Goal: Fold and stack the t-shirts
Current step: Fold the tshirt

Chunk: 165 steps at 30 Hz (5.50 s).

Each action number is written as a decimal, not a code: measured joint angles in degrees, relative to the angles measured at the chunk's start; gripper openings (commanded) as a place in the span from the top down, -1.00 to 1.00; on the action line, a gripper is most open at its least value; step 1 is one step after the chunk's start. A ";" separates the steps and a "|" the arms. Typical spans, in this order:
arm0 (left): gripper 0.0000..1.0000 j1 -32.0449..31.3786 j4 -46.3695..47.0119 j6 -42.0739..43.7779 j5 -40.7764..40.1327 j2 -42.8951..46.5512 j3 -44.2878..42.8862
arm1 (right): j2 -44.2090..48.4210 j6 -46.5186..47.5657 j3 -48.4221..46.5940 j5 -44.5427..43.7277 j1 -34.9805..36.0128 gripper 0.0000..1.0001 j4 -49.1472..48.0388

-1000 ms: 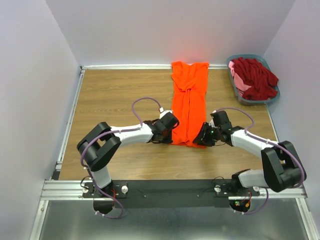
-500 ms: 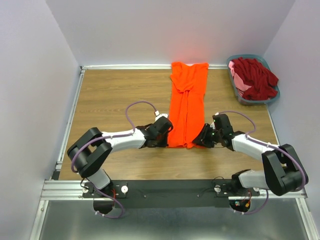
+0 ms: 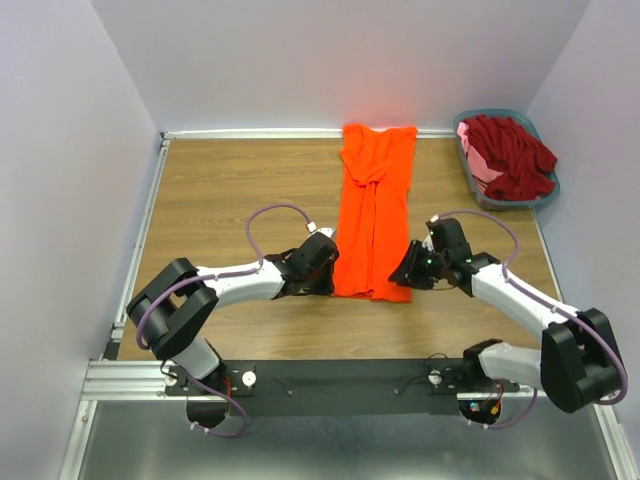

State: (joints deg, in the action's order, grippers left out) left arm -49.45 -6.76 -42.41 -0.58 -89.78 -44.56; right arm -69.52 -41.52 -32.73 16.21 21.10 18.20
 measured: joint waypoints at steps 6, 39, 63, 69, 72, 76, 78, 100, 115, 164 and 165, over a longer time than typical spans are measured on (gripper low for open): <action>1.00 0.22 0.28 -0.02 0.50 -0.02 0.13 | 0.52 -0.04 -3.72 2.43 1.64 0.24 0.46; 1.00 0.22 1.11 -0.09 0.85 0.00 1.64 | -11.82 -6.47 -2.75 3.21 8.94 0.99 -7.85; 1.00 0.26 -0.98 -1.11 1.86 0.52 1.64 | -1.27 -11.61 2.64 -0.87 8.96 0.16 -1.46; 0.98 0.24 -2.25 -1.66 1.97 2.54 2.54 | -2.62 -4.70 -8.85 -8.33 8.59 0.11 2.58; 0.97 -0.09 -2.38 -2.54 2.23 5.22 4.44 | -8.39 -0.09 -15.69 -10.93 6.99 0.11 2.89; 0.94 -1.95 -2.43 -4.20 2.73 7.50 7.17 | -15.98 4.39 -21.97 -12.57 3.45 0.10 3.52; 0.87 -3.37 -2.27 -5.66 2.89 8.66 9.14 | -20.68 6.88 -25.68 -12.98 1.38 0.10 4.22; -0.25 2.54 -5.46 -10.08 -0.24 20.48 0.13 | -34.32 17.14 -36.33 -9.25 -5.42 0.10 3.85; -0.06 16.37 -4.04 3.87 3.48 -27.19 -48.41 | -43.10 18.03 -44.83 -8.87 -6.23 0.13 4.04; -0.28 -7.06 -19.56 -3.78 -1.33 -4.79 -14.64 | 2.27 9.73 -5.97 -10.82 -4.07 -0.06 22.77; -0.28 -7.08 -19.52 -4.13 -1.33 -5.33 -14.43 | 2.29 9.35 -5.40 -10.67 -4.07 -0.06 23.26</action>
State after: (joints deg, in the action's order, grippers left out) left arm -56.53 -26.28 -46.54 -1.91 -95.11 -58.98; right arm -67.22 -32.16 -38.13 5.54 17.04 41.45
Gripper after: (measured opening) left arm 0.649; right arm 0.533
